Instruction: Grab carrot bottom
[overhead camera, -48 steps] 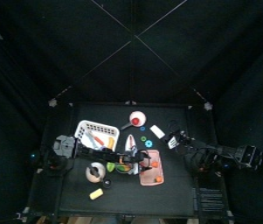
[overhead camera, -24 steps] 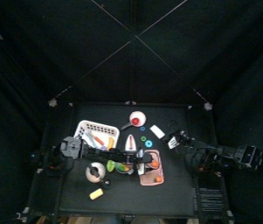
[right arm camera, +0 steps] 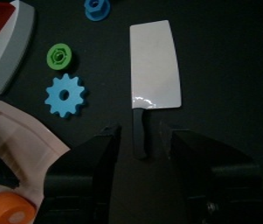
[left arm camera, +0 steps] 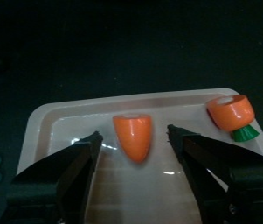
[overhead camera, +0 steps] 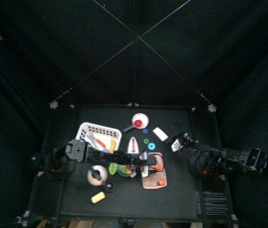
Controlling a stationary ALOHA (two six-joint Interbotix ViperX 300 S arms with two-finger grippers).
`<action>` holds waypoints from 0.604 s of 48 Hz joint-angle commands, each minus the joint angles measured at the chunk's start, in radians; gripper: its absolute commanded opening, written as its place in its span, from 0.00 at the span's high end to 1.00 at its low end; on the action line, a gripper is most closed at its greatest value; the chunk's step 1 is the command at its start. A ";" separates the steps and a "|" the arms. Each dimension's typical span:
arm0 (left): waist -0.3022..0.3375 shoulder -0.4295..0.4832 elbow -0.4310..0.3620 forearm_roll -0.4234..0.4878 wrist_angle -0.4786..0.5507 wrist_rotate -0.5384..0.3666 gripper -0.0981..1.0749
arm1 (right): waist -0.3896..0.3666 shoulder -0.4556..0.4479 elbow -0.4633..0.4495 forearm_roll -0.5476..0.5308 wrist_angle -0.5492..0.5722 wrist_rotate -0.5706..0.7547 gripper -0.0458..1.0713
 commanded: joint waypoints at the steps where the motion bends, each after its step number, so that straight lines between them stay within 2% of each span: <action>1: 0.005 -0.015 -0.037 0.003 0.000 0.002 0.10 | 0.000 -0.011 -0.008 -0.002 -0.005 -0.002 0.25; 14: 0.005 0.014 -0.077 0.003 0.048 0.002 0.10 | 0.000 -0.009 -0.006 -0.002 -0.003 -0.002 0.25; 29: 0.006 0.029 -0.092 0.002 0.048 0.002 0.10 | 0.000 -0.009 -0.006 -0.002 -0.002 -0.002 0.25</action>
